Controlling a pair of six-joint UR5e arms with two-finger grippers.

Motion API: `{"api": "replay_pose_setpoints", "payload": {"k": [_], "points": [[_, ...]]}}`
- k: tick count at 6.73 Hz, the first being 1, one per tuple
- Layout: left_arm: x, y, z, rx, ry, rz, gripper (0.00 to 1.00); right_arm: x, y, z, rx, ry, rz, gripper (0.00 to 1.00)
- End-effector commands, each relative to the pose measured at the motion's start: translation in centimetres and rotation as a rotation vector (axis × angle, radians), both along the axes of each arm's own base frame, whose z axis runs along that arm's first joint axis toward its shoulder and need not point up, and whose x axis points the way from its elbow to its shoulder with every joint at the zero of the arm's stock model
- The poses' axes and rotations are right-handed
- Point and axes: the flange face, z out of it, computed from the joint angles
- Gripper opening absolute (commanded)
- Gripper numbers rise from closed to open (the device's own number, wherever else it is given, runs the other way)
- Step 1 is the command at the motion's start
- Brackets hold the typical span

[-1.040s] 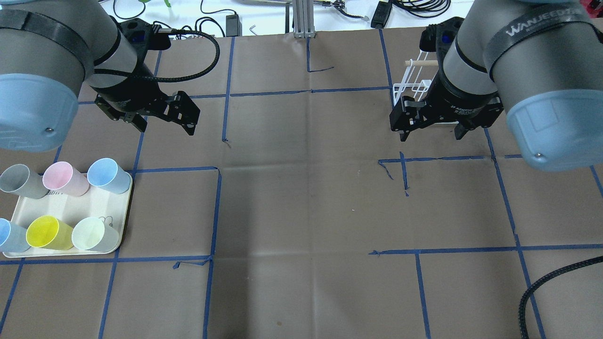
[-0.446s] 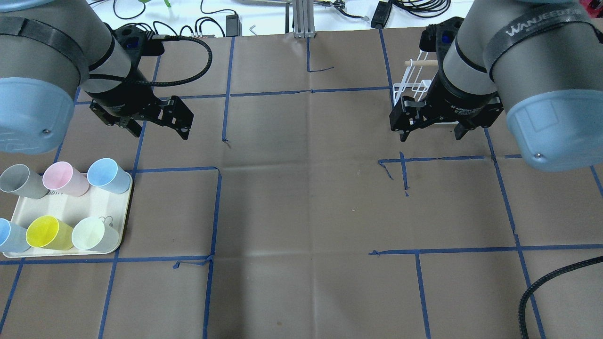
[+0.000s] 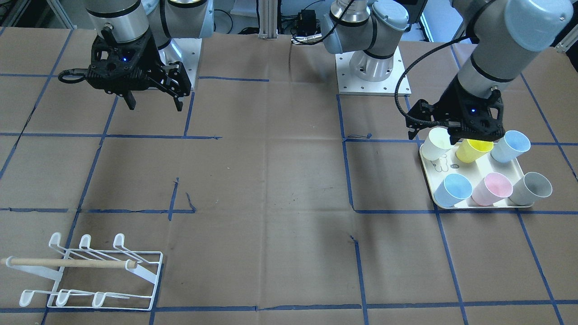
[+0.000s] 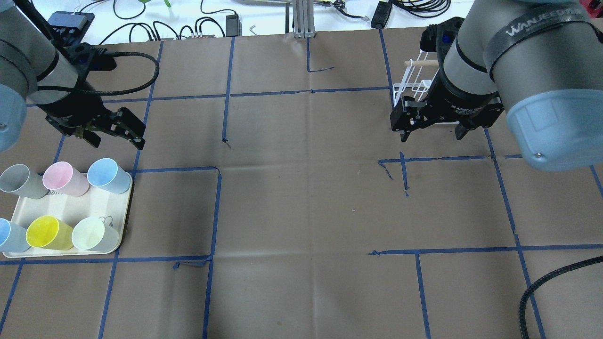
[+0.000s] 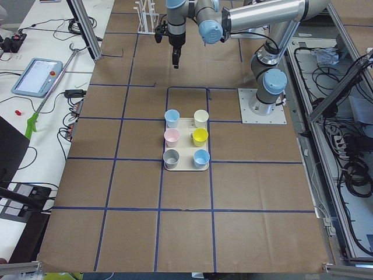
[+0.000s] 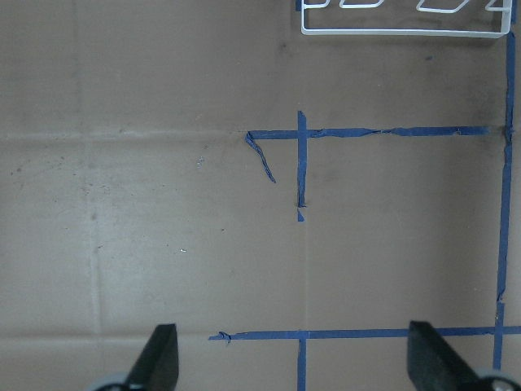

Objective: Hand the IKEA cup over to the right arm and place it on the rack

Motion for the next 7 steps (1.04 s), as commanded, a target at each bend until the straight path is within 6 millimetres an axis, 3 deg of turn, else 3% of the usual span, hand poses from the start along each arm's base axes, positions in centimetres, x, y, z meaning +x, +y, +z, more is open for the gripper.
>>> {"api": "replay_pose_setpoints", "payload": {"k": [1,2,4,7], "points": [[7.0,0.8,-1.9,-0.007,-0.04,-0.042,1.0,-0.1,0.0,0.0,0.0,0.0,-0.002,1.0],[7.7,0.9,-2.8,-0.03,-0.069,-0.053,1.0,0.0,0.1,0.0,0.001,0.0,-0.001,1.0],[7.5,1.2,-6.9,-0.067,-0.089,-0.035,1.0,0.0,0.0,0.1,-0.002,-0.002,-0.001,1.0],[8.4,-1.0,-12.7,-0.083,-0.088,0.048,1.0,0.0,0.1,0.0,0.0,-0.002,-0.002,1.0]]}}
